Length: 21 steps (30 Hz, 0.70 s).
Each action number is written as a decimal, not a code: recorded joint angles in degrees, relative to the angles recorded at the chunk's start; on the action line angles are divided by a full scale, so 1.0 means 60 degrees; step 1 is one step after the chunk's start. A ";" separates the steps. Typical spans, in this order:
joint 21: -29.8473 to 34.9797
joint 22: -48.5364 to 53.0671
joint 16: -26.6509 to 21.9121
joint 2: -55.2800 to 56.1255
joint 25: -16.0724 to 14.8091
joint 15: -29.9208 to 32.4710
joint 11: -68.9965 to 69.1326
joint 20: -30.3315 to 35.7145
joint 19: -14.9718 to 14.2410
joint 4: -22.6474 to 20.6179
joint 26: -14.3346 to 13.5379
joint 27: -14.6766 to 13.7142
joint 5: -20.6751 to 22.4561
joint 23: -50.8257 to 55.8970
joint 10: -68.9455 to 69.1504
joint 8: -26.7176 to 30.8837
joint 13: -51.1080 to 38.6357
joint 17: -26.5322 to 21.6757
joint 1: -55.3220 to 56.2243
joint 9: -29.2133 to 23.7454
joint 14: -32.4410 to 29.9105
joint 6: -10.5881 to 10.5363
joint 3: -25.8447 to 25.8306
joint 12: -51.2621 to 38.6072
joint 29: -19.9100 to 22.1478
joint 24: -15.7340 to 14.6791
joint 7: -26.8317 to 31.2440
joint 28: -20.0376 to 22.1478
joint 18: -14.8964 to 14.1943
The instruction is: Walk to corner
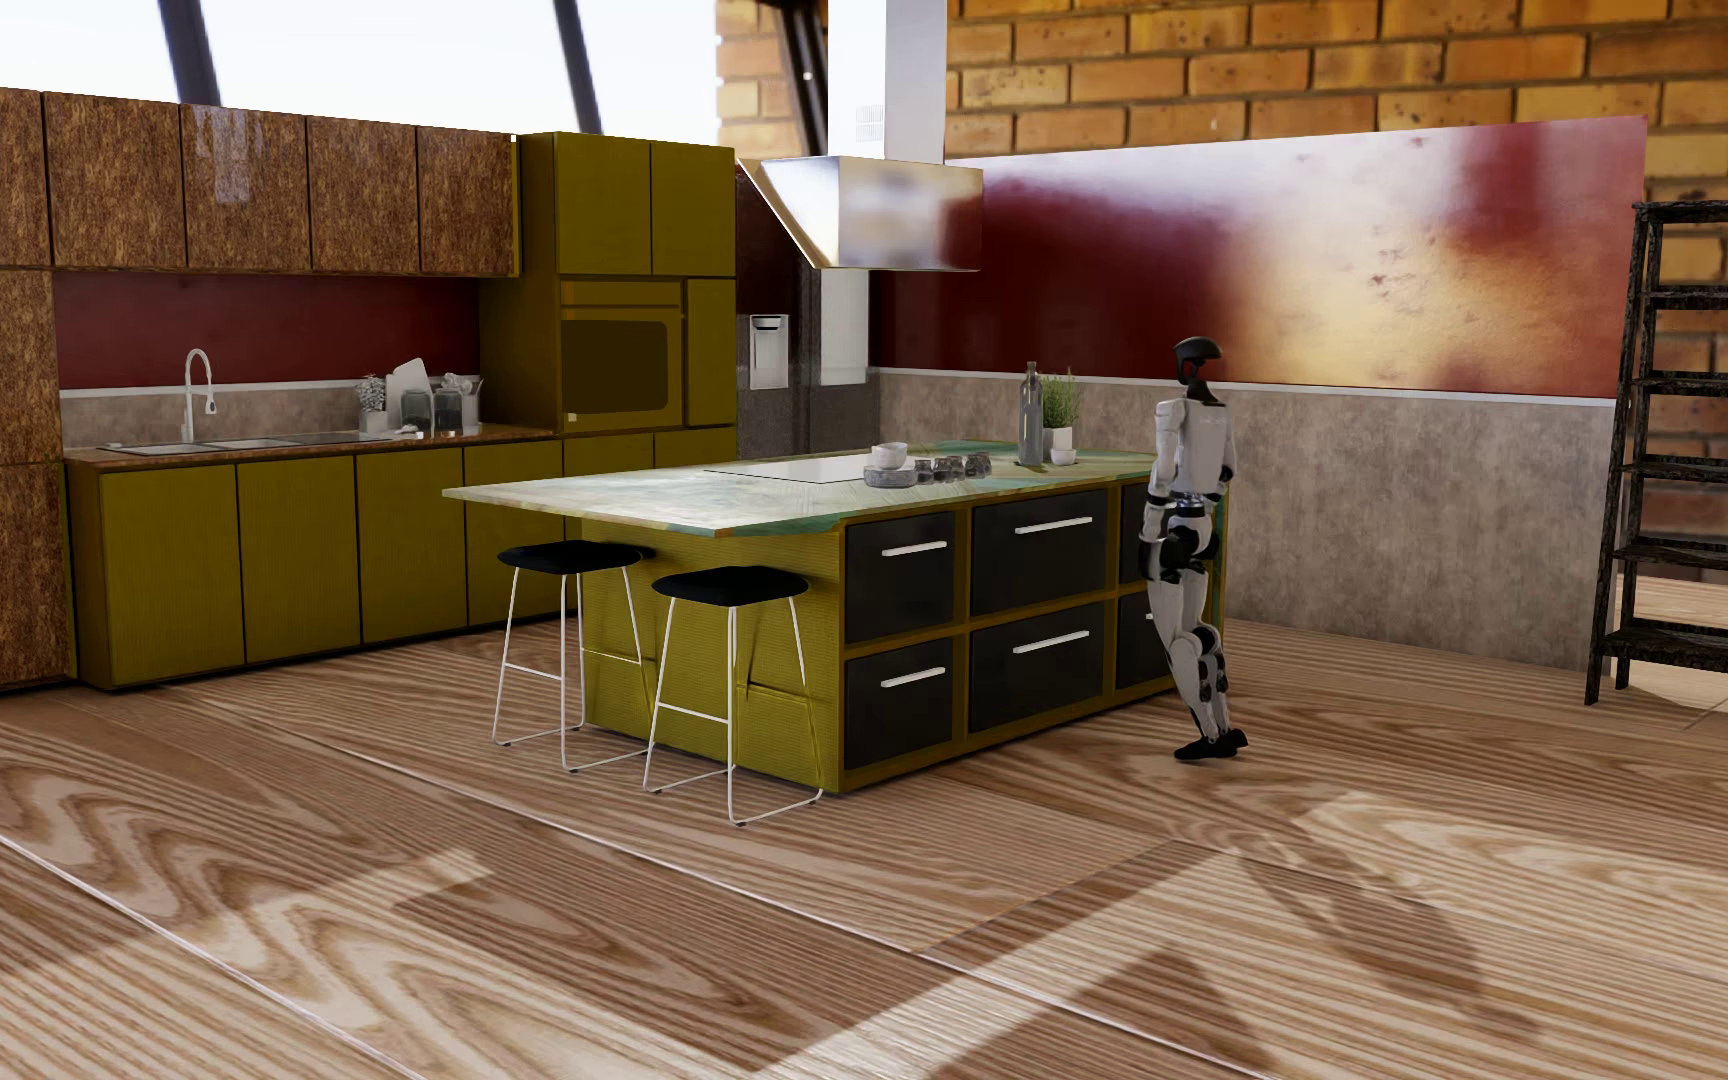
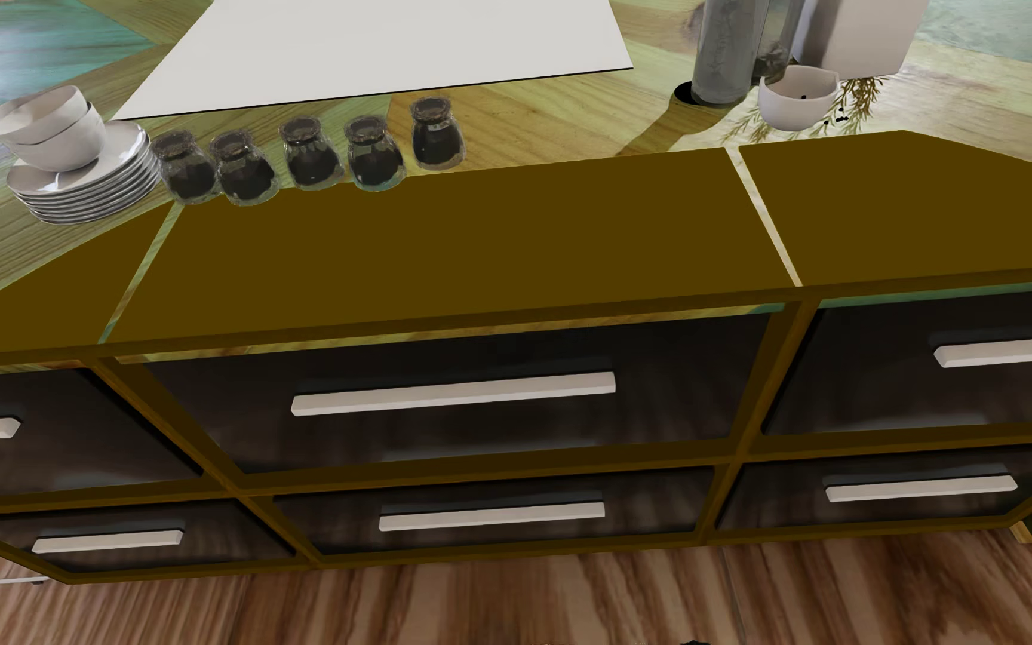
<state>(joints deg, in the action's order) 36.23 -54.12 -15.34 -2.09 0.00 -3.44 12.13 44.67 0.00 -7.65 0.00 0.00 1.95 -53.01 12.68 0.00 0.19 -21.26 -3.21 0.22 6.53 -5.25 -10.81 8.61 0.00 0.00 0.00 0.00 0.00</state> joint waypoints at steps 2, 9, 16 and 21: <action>0.0076 0.0252 -0.0044 -0.0077 0.0000 -0.0045 -0.0006 -0.0222 0.0000 0.0098 0.0000 0.0000 0.0108 0.0035 -0.0094 0.0000 -0.0037 -0.0098 -0.0138 -0.0088 -0.0036 -0.0140 -0.0082 0.0144 0.0000 0.0000 0.0000 0.0000 0.0000; 0.0074 0.0245 -0.0133 0.0079 0.0000 -0.0108 0.0031 -0.0160 0.0000 0.0155 0.0000 0.0000 0.0147 -0.0105 -0.0075 0.0000 -0.0143 -0.0161 -0.0032 -0.0123 -0.0063 -0.0327 -0.0435 -0.0073 0.0000 0.0000 0.0000 0.0000 0.0000; -0.0002 0.0360 -0.0040 0.0122 0.0000 -0.0138 0.0063 -0.0203 0.0000 0.0197 0.0000 0.0000 0.0176 -0.0079 -0.0053 0.0000 -0.0144 -0.0167 -0.0012 -0.0093 -0.0036 -0.0378 -0.0477 -0.0058 0.0000 0.0000 0.0000 0.0000 0.0000; -0.0036 0.0398 0.0038 0.0114 0.0000 -0.0145 0.0076 -0.0079 0.0000 0.0163 0.0000 0.0000 0.0123 -0.0008 -0.0045 0.0000 -0.0100 -0.0171 -0.0021 -0.0051 0.0014 -0.0372 -0.0490 0.0018 0.0000 0.0000 0.0000 0.0000 0.0000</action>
<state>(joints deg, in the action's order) 36.01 -51.74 -15.12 -1.41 0.00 -4.31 12.59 44.20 0.00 -6.67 0.00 0.00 2.69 -53.06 12.42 0.00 -0.41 -22.28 -3.34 -0.09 6.61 -7.48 -13.75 8.72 0.00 0.00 0.00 0.00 0.00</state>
